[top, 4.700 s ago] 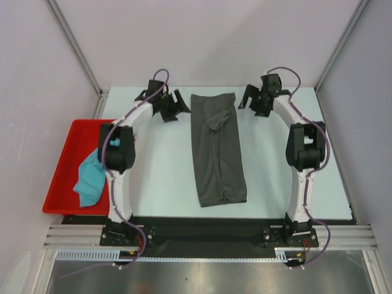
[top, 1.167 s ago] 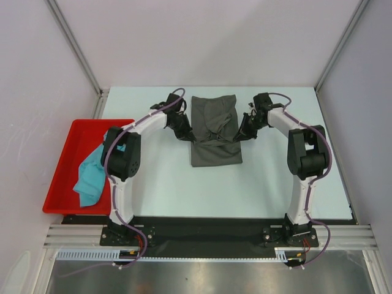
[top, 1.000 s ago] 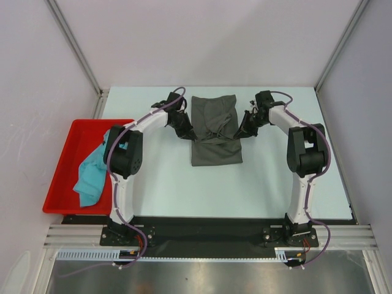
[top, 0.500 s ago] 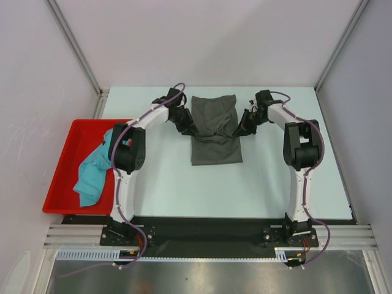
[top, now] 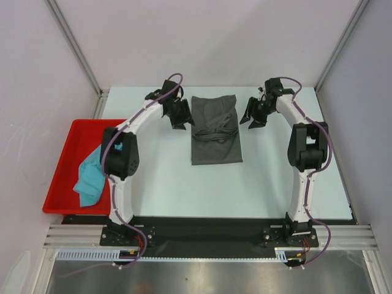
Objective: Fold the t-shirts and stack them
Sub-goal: Fold the tshirt
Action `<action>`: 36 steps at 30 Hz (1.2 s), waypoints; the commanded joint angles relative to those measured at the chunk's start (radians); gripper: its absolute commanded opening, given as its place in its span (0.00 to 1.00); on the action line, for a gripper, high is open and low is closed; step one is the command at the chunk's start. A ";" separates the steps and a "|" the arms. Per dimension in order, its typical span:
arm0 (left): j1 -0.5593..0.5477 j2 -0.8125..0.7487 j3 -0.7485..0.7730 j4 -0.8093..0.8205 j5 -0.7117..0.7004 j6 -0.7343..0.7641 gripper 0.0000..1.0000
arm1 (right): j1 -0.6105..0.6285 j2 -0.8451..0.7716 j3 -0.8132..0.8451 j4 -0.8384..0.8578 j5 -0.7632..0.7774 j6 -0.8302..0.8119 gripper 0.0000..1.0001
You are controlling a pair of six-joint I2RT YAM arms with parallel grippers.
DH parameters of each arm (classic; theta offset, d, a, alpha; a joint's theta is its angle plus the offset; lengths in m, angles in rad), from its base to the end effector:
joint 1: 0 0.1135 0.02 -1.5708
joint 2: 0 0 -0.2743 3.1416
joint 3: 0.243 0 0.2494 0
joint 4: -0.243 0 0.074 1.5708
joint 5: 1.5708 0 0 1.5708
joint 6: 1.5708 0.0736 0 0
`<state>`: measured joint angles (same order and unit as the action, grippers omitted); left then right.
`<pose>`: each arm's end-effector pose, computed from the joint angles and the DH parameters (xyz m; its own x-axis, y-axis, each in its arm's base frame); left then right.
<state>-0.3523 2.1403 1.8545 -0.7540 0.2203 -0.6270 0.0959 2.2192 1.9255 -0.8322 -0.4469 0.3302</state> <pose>0.4552 -0.1845 0.2081 -0.9139 -0.2740 -0.2995 -0.1181 0.8853 -0.4497 0.4898 0.0791 0.1928 -0.9380 0.2035 -0.2806 0.0345 0.8603 0.5086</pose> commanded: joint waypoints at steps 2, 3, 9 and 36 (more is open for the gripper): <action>-0.094 -0.178 -0.174 0.151 0.085 0.049 0.48 | 0.059 -0.211 -0.204 0.077 -0.013 0.025 0.49; -0.108 -0.187 -0.239 0.177 0.094 0.044 0.46 | 0.070 -0.229 -0.244 0.112 -0.024 0.045 0.45; -0.169 -0.168 -0.366 0.334 0.126 -0.011 0.42 | 0.211 -0.309 -0.454 0.347 0.102 0.158 0.40; -0.080 0.133 -0.062 0.340 0.171 0.013 0.44 | 0.326 -0.012 -0.194 0.335 0.363 0.082 0.37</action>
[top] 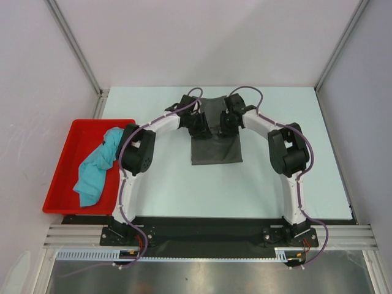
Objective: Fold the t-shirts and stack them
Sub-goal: Fold the tshirt
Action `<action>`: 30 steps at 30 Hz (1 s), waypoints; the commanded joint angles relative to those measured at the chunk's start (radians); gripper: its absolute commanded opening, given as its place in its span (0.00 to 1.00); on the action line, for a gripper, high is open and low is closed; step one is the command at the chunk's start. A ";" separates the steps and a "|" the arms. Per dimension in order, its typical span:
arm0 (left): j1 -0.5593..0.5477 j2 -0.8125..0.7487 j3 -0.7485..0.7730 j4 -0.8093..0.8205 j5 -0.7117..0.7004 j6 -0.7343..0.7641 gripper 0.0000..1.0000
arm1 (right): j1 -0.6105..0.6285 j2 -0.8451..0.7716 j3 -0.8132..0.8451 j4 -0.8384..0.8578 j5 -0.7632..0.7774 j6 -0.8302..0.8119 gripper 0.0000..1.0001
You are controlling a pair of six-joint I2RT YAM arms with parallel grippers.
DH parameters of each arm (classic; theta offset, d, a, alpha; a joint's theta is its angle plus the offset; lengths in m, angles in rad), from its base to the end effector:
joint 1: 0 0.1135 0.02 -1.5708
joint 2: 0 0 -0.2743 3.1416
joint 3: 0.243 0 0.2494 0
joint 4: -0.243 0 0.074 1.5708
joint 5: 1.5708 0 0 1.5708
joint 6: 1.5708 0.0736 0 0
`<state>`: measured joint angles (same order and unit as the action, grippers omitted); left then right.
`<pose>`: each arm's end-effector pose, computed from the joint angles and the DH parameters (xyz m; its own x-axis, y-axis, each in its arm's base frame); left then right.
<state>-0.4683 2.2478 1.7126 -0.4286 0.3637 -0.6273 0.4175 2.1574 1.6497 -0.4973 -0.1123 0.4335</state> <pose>0.4452 -0.2545 0.1382 -0.9473 -0.1356 -0.2903 0.0579 0.8186 -0.5714 0.4459 0.2068 0.1525 -0.8926 0.0607 -0.4468 -0.0913 0.9460 0.3110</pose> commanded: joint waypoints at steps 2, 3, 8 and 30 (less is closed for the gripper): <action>0.049 0.045 0.113 0.014 0.038 0.011 0.45 | 0.001 0.073 0.116 -0.003 0.037 -0.030 0.38; 0.063 0.067 0.148 0.019 0.046 0.011 0.46 | 0.000 0.085 0.158 -0.003 0.042 -0.035 0.38; 0.106 0.136 0.318 0.008 0.081 -0.015 0.50 | -0.016 0.169 0.358 -0.058 0.088 -0.070 0.39; 0.097 -0.204 -0.098 -0.019 0.118 0.107 0.51 | -0.115 -0.102 0.041 -0.050 -0.141 -0.061 0.36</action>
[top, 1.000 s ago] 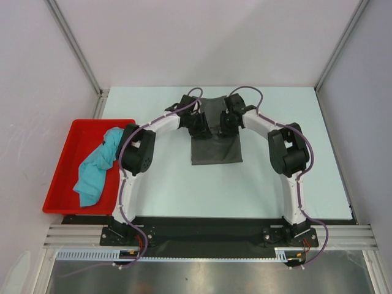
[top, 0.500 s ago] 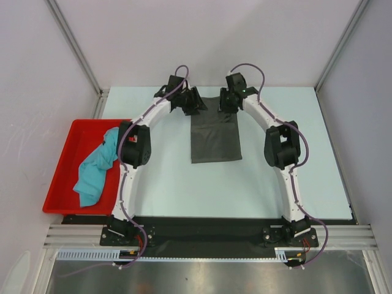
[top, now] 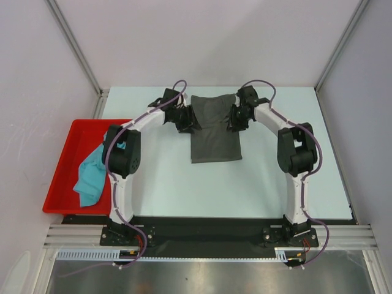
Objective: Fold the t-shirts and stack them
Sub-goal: Fold the tshirt
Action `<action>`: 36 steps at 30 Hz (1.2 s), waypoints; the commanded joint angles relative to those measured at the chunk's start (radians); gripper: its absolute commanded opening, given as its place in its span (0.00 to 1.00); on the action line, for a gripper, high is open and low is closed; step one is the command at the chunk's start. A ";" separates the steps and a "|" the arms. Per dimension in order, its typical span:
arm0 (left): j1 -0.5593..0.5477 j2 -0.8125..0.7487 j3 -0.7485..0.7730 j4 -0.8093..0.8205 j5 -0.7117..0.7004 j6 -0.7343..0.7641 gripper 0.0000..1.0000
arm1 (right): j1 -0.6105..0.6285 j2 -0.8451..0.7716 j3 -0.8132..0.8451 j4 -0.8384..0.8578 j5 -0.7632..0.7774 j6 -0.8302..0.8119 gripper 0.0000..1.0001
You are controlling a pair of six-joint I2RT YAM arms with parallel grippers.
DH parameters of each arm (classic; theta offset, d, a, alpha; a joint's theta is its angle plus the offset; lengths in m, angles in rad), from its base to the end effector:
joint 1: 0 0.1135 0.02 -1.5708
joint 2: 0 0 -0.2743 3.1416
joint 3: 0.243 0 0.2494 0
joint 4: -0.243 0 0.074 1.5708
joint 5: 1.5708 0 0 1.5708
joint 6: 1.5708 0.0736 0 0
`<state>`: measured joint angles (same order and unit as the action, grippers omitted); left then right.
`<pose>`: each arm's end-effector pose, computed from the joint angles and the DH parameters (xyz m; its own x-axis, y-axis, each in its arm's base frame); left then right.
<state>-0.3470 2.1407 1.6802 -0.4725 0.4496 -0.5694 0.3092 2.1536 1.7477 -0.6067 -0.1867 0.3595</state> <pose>0.4547 -0.1984 0.1779 -0.9326 -0.1790 -0.3132 0.0556 0.7865 -0.6151 0.4670 0.1635 0.1780 -0.8945 0.0772 -0.4404 -0.0833 0.9390 0.3337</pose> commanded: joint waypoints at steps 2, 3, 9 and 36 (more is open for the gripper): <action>-0.044 -0.126 -0.149 0.057 0.043 0.039 0.50 | -0.016 -0.127 -0.100 0.059 -0.100 0.015 0.25; -0.052 -0.149 -0.177 0.069 0.046 0.036 0.50 | -0.021 -0.138 -0.129 0.064 -0.111 0.019 0.21; -0.079 -0.180 -0.396 0.179 0.069 -0.029 0.45 | -0.064 -0.242 -0.361 0.151 -0.145 0.035 0.09; -0.092 -0.231 -0.576 0.133 0.014 0.034 0.47 | -0.064 -0.299 -0.593 0.183 -0.313 0.043 0.06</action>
<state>-0.4343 1.8858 1.1255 -0.3744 0.4927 -0.5484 0.2939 1.8523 1.1896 -0.4370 -0.4648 0.4171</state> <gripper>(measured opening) 0.480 0.064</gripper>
